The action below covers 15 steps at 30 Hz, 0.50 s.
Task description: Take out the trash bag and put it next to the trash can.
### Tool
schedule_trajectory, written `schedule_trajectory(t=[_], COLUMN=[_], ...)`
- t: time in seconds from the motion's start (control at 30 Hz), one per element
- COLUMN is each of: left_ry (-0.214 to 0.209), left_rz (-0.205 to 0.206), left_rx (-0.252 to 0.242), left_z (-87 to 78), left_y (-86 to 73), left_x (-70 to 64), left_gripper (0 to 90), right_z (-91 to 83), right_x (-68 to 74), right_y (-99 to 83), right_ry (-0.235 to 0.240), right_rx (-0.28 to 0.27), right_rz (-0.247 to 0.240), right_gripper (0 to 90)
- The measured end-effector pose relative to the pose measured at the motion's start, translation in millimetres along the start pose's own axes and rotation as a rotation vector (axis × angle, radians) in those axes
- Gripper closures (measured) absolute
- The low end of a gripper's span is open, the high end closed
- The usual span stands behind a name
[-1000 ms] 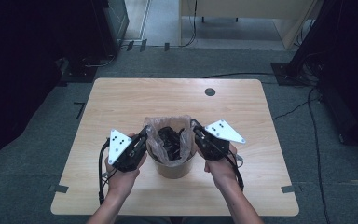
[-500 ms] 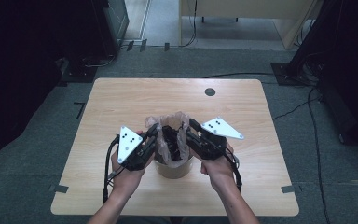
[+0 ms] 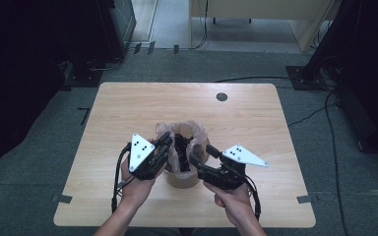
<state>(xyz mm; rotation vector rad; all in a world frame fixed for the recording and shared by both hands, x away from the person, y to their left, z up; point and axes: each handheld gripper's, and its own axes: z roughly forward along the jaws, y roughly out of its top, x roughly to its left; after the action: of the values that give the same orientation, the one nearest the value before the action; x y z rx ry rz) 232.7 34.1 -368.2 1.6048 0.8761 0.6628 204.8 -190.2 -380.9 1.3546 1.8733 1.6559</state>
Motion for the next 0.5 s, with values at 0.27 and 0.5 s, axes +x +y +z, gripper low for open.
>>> schedule_trajectory(t=[0.27,0.5], left_ry=[-0.005,0.004], left_rz=[-0.042,-0.059], left_rx=[0.015,0.006], left_z=[3.3,-0.6], left_y=[1.8,5.5], left_x=[3.6,9.0], left_gripper=[82.3,82.2], right_z=[14.8,26.5], right_x=[17.3,36.7], right_y=[-7.2,-8.8], right_ry=[0.032,-0.049], right_rx=[0.043,0.072], right_rz=[-0.046,-0.111], right_gripper=[26.5,16.6])
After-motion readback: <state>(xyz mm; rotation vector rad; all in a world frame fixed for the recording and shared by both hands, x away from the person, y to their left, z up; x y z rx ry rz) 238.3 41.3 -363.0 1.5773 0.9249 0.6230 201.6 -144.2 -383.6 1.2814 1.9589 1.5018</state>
